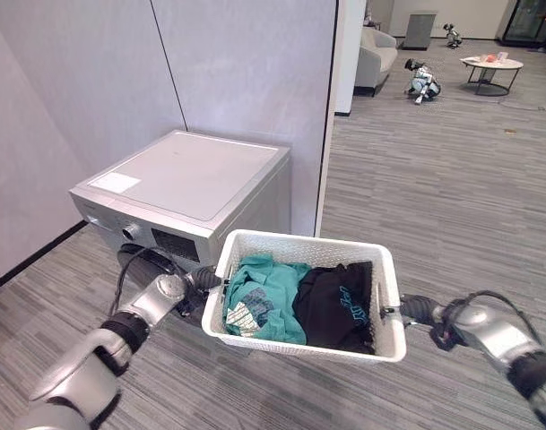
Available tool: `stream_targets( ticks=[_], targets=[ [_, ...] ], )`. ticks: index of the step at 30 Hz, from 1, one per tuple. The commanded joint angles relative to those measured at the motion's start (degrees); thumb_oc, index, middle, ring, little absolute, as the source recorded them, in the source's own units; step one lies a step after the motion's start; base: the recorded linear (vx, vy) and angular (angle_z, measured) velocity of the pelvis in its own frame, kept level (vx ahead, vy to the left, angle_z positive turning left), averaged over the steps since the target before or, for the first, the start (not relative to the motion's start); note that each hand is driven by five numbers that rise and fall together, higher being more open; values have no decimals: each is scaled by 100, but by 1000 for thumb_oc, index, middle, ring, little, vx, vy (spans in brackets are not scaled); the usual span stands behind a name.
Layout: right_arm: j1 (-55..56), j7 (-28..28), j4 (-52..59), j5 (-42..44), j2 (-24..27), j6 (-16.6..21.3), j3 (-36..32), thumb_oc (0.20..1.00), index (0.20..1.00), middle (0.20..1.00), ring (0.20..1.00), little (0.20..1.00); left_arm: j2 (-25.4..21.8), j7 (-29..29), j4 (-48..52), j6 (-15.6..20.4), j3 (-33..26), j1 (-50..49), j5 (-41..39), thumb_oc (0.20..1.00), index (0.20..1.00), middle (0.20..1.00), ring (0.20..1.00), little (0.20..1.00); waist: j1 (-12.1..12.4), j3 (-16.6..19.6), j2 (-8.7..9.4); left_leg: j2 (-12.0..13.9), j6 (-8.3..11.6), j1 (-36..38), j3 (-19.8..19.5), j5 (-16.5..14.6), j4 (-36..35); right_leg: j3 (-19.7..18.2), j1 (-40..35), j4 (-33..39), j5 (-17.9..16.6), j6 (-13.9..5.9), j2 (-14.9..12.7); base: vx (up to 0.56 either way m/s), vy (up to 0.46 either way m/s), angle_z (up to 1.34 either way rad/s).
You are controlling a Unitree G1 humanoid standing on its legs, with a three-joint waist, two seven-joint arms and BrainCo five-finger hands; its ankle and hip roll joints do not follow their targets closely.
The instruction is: Grab the laundry basket,head to the washer,open it,put in the laundry and shut it.
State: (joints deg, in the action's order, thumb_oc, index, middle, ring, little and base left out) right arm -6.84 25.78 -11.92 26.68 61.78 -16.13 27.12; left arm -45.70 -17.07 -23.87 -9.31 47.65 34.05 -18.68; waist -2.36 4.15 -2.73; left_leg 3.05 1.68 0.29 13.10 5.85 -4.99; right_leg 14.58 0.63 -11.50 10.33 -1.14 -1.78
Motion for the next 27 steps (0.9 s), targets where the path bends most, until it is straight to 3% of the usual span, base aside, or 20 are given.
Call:
stream_targets(
  ticks=[1, 7, 11, 16, 21, 27],
  targets=[
    [727, 451, 741, 1331, 27, 384, -971, 200, 200, 200, 200, 200, -533, -288, 321, 234, -126, 286, -795, 200, 200, 200, 200, 200, -32, 265, 337, -193, 109, 239, 301, -256, -1, 177, -233, 1500, -1685, -637, -316, 2, -8, 4],
    [1732, 620, 1491, 2403, 904, 298, -1645, 200, 200, 200, 200, 200, -1344, -177, 1042, 333, 495, 948, -1535, 200, 200, 200, 200, 200, 39, 299, 412, -200, 161, 193, 290, -213, -1, 262, -240, 1567, -1740, -691, -346, -20, -6, 5],
    [1789, 714, 1696, 2487, 1520, 402, -1846, 200, 200, 200, 200, 200, -1691, -174, 1209, 391, 990, 1479, -1906, 200, 200, 200, 200, 200, 38, 317, 420, -195, 185, 171, 314, -198, -1, 258, -216, 1592, -1775, -720, -346, -18, -2, 2],
    [443, 426, 1253, 2552, 2098, 615, -1351, 200, 200, 200, 200, 200, -1421, -64, 510, 496, 1591, 2422, -1990, 200, 200, 200, 200, 200, -10, 324, 408, -185, 196, 192, 386, -204, -1, 228, -189, 1600, -1811, -761, -346, 0, 3, -1],
    [-1314, 178, 790, 2392, 2237, 731, -447, 200, 200, 200, 200, 200, -1063, -8, -346, 539, 1466, 2683, -1720, 200, 200, 200, 200, 200, -33, 258, 387, -198, 177, 217, 434, -237, -1, 138, -158, 1593, -1822, -779, -347, 20, 28, -6],
    [-2853, 94, 306, 2938, 2122, 706, 595, 200, 200, 200, 200, 200, -703, 93, -1213, 656, 1321, 3211, -1639, 200, 200, 200, 200, 200, 2, 191, 411, -206, 175, 158, 469, -234, -1, 89, -84, 1617, -1838, -784, -367, 23, 30, -5]
  ],
)
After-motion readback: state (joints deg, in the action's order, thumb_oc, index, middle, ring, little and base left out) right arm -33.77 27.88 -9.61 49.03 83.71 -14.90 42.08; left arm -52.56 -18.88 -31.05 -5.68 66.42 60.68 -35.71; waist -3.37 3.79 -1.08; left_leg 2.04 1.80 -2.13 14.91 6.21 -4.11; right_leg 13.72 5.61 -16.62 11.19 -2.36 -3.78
